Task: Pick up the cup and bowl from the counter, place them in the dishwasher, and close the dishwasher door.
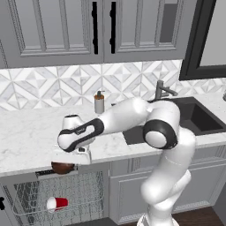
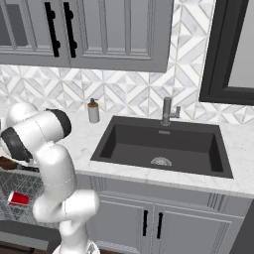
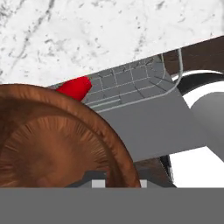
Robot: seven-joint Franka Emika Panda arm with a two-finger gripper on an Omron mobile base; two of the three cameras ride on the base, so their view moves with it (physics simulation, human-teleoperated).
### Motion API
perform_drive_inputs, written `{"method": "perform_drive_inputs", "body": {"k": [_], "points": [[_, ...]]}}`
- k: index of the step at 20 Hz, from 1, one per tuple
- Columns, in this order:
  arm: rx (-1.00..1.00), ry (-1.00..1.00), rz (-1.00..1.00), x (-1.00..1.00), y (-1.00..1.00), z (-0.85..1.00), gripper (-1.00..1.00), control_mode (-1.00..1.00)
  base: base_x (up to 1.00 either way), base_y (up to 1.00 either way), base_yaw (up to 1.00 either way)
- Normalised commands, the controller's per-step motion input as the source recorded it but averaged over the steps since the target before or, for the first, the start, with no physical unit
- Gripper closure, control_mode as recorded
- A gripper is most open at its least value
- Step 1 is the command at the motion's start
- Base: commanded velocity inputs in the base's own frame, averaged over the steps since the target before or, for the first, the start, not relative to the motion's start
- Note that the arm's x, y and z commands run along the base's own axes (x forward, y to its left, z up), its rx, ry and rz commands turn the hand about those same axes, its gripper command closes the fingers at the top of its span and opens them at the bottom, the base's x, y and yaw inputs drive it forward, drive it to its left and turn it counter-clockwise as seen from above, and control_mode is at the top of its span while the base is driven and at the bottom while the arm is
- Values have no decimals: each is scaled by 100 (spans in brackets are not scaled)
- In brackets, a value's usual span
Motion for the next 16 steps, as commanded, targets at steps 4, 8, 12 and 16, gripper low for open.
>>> {"method": "perform_drive_inputs", "body": {"k": [4,8,12,16], "points": [[-23,0,-19,-100,-23,5,100,-100,0,0,0],[-26,-8,-19,-95,-3,-2,100,-100,0,0,0],[-17,-19,-22,-25,2,-20,100,-100,0,0,0],[-10,-11,-22,-1,11,-69,100,-100,0,0,0]]}}
